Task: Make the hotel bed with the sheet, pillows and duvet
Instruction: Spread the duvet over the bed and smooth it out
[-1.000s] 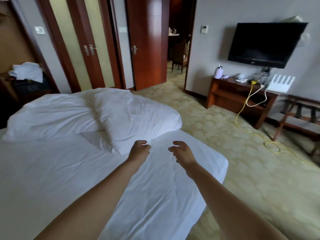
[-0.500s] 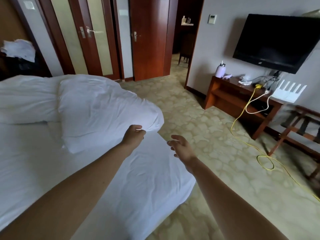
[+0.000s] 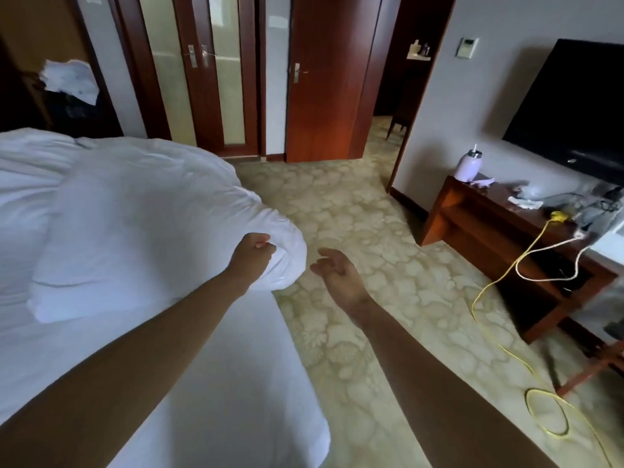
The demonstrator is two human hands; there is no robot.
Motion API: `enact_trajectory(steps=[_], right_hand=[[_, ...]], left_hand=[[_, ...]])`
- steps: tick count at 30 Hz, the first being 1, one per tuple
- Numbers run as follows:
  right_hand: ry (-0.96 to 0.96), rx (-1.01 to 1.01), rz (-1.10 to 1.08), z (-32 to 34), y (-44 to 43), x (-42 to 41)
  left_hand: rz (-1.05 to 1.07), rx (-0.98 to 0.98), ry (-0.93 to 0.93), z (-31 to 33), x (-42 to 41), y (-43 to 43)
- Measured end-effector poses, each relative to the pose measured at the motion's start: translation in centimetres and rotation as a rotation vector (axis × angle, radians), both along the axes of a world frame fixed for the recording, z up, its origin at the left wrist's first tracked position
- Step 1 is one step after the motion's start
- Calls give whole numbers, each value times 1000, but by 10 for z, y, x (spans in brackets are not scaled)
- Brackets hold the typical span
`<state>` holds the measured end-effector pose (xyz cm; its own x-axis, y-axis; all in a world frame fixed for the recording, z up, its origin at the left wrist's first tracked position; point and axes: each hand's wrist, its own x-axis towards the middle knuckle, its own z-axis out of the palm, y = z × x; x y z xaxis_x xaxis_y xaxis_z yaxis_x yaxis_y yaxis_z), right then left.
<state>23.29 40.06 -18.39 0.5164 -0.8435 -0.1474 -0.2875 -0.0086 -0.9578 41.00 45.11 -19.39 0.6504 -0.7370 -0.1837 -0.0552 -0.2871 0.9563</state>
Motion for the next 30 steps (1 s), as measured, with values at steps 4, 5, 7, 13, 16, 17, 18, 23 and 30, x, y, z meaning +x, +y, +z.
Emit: enact_trajectory(steps=[4,5,7,13,16,17,18,23,30], right_hand=[[-7,-12,71,9,-82,-6],[-1,-15,93,11,-101,-5],[10,-40,157,12,-140,-1],[80,-153,388,12,-254,17],[88,-156,485,11,-302,34],[96,-150,504,10,-313,39],[92,-154,525,9,-324,47],[71,-144,685,8,-367,112],[9,-103,776,2,-412,257]], left_hand=[[83,-11,53,12,-14,-60],[107,-23,57,16,-16,-74],[147,-16,31,21,-16,-99],[309,-92,-14,12,-15,-159],[446,-147,3,8,-15,-183],[479,-164,41,8,-15,-189],[507,-166,55,9,-14,-194],[645,-219,27,16,20,-224],[775,-154,-66,9,127,-265]])
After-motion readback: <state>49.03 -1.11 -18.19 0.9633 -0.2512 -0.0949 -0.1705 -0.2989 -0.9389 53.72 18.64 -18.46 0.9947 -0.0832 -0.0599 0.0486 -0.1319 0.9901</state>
